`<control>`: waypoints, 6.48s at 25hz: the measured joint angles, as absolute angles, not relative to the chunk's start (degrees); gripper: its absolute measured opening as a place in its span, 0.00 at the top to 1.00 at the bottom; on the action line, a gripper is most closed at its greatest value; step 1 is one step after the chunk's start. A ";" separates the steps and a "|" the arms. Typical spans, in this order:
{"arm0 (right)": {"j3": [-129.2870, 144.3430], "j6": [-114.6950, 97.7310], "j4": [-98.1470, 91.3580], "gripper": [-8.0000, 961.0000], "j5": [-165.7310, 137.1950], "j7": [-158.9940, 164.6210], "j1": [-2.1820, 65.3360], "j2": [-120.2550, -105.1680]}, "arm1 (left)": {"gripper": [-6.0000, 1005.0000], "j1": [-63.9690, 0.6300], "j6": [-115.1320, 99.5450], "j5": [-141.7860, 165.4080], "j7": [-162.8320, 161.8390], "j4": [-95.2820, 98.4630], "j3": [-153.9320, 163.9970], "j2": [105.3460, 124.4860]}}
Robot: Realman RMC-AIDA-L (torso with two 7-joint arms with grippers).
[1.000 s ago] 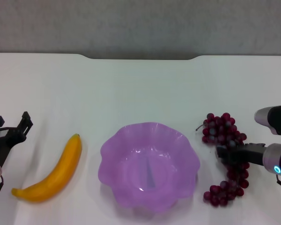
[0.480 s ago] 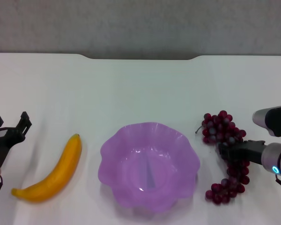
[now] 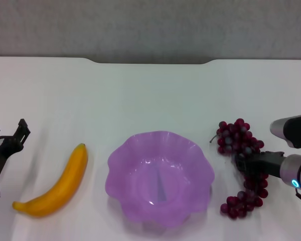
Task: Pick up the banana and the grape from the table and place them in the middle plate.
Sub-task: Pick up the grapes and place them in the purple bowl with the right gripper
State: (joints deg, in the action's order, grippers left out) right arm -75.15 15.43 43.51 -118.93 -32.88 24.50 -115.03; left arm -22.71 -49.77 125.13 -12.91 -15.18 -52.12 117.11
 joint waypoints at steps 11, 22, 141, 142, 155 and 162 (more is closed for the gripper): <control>-74.97 14.10 42.97 0.45 -118.91 -32.87 24.43 -115.05 | 0.24 -22.80 -49.57 125.07 -12.58 -15.02 -52.20 117.07; -70.11 7.89 42.94 0.46 -118.19 -32.44 23.76 -115.10 | 0.24 -22.72 -49.55 125.06 -12.73 -15.03 -52.21 117.06; -45.45 -24.39 72.95 0.71 -139.42 -32.43 9.15 -114.36 | 0.23 -22.63 -49.30 125.01 -12.50 -14.15 -52.21 117.17; -45.32 -24.18 72.69 0.71 -139.45 -32.42 9.29 -114.38 | 0.23 -22.71 -49.30 125.00 -12.49 -14.14 -52.21 117.17; -41.92 -20.73 62.93 0.72 -139.65 -28.88 15.13 -114.82 | 0.23 -23.01 -49.28 124.89 -12.69 -14.15 -52.21 117.14; -40.10 -21.41 58.04 0.72 -139.84 -28.94 16.45 -115.05 | 0.23 -23.20 -48.72 124.89 -12.69 -14.23 -52.21 117.11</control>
